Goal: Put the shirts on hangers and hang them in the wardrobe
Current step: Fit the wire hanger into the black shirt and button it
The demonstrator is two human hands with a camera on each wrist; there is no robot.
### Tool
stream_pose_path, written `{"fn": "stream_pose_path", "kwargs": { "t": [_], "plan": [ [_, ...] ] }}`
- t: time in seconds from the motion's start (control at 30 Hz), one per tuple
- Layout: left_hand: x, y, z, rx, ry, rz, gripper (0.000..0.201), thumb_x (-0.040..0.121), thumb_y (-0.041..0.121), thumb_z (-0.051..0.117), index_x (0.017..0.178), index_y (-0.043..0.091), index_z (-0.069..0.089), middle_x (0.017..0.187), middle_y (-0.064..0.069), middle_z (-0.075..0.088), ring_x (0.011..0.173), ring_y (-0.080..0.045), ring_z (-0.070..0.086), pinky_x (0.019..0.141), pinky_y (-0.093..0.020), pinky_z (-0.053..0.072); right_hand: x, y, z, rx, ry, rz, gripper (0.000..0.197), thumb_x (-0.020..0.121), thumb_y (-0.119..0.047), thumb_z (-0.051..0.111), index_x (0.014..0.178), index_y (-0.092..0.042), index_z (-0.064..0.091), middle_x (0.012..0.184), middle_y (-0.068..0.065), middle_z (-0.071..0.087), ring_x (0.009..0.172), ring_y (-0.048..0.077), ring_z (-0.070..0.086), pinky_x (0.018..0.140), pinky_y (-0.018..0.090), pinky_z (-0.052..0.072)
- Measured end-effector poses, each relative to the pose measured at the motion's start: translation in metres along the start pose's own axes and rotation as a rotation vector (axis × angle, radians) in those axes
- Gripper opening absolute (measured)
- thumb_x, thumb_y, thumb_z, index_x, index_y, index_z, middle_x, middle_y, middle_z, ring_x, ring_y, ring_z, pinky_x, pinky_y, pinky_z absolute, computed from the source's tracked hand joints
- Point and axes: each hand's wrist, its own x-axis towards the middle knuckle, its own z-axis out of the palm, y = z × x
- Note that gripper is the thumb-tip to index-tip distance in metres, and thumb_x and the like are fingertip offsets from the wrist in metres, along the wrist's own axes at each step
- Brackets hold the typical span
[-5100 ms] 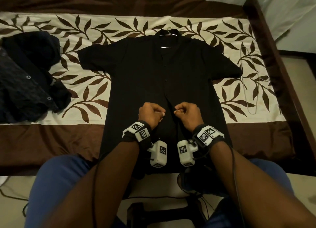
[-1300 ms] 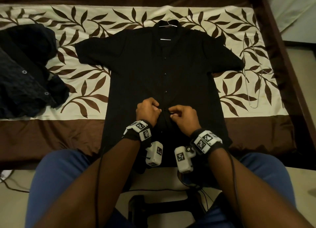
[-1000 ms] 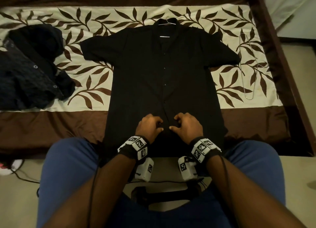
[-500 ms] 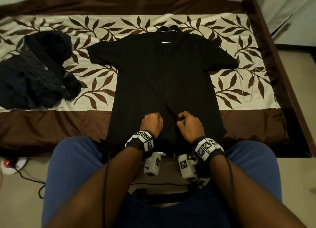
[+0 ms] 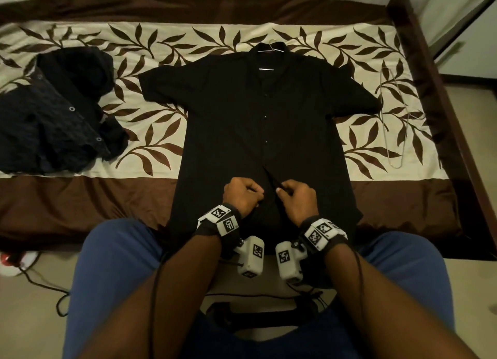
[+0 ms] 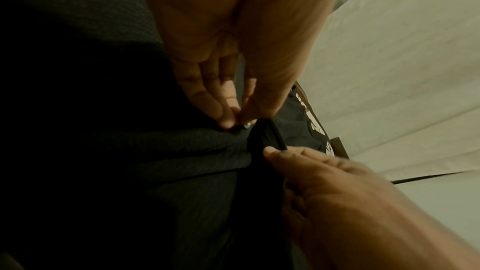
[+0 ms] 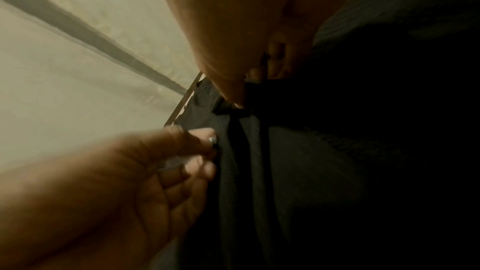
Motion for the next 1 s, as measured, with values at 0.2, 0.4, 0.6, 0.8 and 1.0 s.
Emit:
{"fn": "stream_pose_path", "kwargs": {
  "t": [0.2,0.4,0.6,0.8,1.0],
  "plan": [
    [-0.009,0.003,0.003,-0.105,-0.001,-0.021,0.023,0.085,0.004,0.070,0.069,0.021,0.072,0.074,-0.007,0.075,0.056,-0.011,0.065,0.056,-0.021,0.052,-0.010,0.002,-0.008,0.157,0.045,0.031,0.016,0.087,-0.014,0.074,0.103,-0.012,0.075,0.077,-0.007,0.066,0.070,0.000,0.058,0.060,-0.002,0.036],
    [-0.019,0.007,-0.001,-0.144,0.018,-0.012,0.025,0.086,0.001,0.069,0.069,0.019,0.072,0.076,-0.007,0.075,0.055,-0.012,0.063,0.052,-0.019,0.052,-0.012,0.000,-0.012,0.066,0.055,0.077,0.015,0.082,-0.012,0.075,0.096,-0.017,0.077,0.084,0.002,0.073,0.082,0.017,0.068,0.078,0.021,0.053],
    [-0.021,0.007,-0.003,-0.155,0.003,-0.027,0.024,0.086,0.001,0.069,0.070,0.018,0.072,0.077,-0.008,0.075,0.057,-0.013,0.064,0.055,-0.021,0.054,-0.014,-0.002,-0.012,0.066,0.026,0.077,0.011,0.082,-0.015,0.077,0.093,-0.016,0.076,0.077,-0.004,0.067,0.079,0.012,0.064,0.077,0.022,0.049],
    [-0.020,0.008,-0.002,-0.182,-0.007,-0.076,0.015,0.086,0.000,0.070,0.077,0.012,0.074,0.075,-0.008,0.073,0.054,-0.010,0.063,0.052,-0.018,0.051,-0.011,-0.004,-0.008,0.108,-0.009,0.052,0.013,0.091,-0.022,0.067,0.079,-0.017,0.068,0.074,0.000,0.066,0.077,0.018,0.063,0.073,0.028,0.048],
    [-0.019,0.008,-0.001,-0.193,-0.020,-0.087,0.018,0.087,0.000,0.069,0.076,0.014,0.072,0.078,-0.009,0.073,0.056,-0.011,0.063,0.055,-0.020,0.053,-0.007,-0.001,-0.008,0.112,-0.087,0.042,0.013,0.092,-0.014,0.064,0.102,-0.009,0.071,0.082,-0.001,0.064,0.083,0.014,0.060,0.075,0.020,0.039]
  ]
}}
